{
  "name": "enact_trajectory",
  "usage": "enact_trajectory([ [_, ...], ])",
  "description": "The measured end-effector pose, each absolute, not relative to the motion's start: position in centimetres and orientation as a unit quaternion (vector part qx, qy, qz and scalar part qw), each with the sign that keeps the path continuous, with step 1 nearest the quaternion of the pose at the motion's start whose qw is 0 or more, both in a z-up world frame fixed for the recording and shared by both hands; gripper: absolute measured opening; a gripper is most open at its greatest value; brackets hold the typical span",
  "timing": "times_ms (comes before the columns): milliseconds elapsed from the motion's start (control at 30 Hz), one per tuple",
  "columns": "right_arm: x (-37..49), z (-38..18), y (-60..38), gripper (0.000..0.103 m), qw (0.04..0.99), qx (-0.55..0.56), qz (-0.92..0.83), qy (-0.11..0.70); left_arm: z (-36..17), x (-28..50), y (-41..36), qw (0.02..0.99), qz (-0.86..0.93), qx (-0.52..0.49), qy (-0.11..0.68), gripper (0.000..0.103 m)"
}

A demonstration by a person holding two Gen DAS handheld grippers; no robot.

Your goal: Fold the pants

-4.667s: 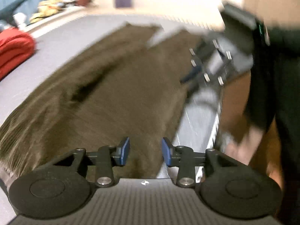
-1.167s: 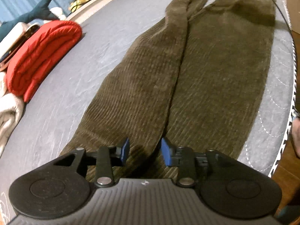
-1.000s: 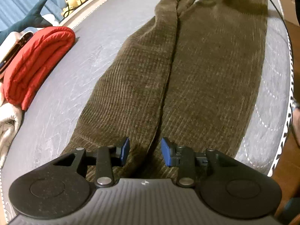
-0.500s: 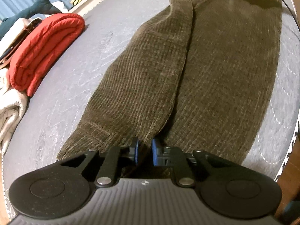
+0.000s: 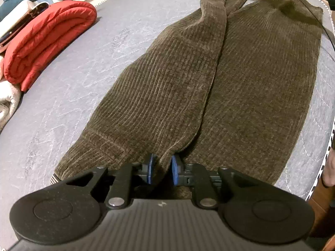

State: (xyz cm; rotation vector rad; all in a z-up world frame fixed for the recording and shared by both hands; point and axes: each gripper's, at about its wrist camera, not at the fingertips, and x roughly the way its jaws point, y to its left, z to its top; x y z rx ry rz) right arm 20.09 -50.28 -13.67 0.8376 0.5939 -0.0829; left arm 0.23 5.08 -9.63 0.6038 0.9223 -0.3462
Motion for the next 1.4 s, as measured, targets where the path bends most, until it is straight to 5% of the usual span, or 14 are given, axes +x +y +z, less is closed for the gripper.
enact_trajectory([
  [300,25.7,-16.7,-49.3,0.053,0.849,0.423,-0.008,0.316,-9.6,0.4,5.6,0.838,-0.170,0.273,0.441,0.023],
  [467,27.0,-18.2,-48.9,0.053,0.847,0.429,-0.029,0.313,-9.8,0.7,5.5,0.834,-0.173,0.276,0.445,0.023],
  [500,27.2,-18.0,-48.7,0.050,0.849,0.425,-0.032,0.312,-9.8,0.7,5.5,0.834,-0.174,0.275,0.446,0.023],
  [600,27.1,-17.6,-48.7,0.013,0.850,0.431,-0.043,0.300,-9.9,0.6,5.6,0.833,-0.178,0.281,0.443,0.021],
  [733,25.4,-15.0,-49.4,0.011,0.865,0.422,-0.044,0.270,-9.6,-0.2,5.8,0.835,-0.189,0.294,0.425,0.008],
  [1100,8.6,-4.3,-49.9,0.009,0.916,0.324,-0.066,0.227,-4.2,-6.0,10.4,0.876,-0.207,0.266,0.344,0.006],
  [1400,-3.3,-11.0,-52.4,0.014,0.859,0.333,-0.114,0.373,-3.7,-10.7,10.9,0.831,-0.279,0.281,0.389,0.014],
])
